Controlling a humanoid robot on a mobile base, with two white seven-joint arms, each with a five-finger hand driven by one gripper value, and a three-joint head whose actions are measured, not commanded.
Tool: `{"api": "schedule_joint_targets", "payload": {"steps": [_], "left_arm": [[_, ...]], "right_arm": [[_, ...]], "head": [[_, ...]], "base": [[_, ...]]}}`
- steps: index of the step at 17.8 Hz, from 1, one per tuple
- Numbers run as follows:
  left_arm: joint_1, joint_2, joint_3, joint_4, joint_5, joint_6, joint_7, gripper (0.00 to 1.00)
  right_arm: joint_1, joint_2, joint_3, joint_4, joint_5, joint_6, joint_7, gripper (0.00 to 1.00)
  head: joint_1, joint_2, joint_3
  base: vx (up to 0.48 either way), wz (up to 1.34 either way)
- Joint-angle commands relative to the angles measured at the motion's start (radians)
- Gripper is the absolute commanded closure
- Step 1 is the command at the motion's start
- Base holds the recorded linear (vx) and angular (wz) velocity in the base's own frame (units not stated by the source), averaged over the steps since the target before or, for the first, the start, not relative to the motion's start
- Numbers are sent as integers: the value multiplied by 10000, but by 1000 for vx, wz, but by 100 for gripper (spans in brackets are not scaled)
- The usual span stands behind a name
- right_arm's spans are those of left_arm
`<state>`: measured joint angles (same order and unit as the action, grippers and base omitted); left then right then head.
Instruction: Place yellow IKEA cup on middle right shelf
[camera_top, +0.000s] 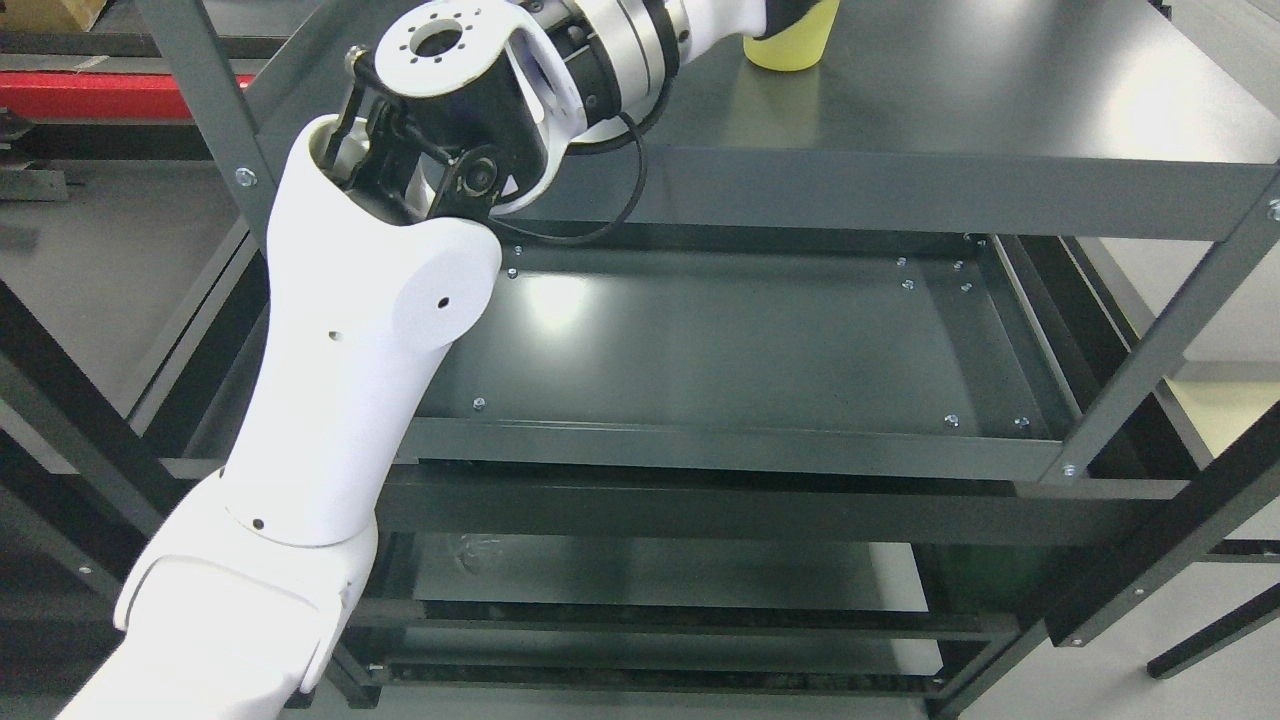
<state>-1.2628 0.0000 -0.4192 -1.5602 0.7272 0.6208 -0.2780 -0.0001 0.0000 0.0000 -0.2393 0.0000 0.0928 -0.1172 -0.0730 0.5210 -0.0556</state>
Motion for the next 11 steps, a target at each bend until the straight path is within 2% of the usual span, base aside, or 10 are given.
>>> {"api": "schedule_joint_targets", "payload": {"steps": [1,11], "left_arm": [[539,174,-1680,-842,1288,50,-1619,2],[1705,174,-4028,-980,1272,66,-2128,2]], "right_arm": [[139,-175,169,0,-245,8,6,1],[139,-175,169,0,-245,8,6,1]], "head": [[0,0,0],[0,0,0]], "base": [[0,0],[0,0]]}}
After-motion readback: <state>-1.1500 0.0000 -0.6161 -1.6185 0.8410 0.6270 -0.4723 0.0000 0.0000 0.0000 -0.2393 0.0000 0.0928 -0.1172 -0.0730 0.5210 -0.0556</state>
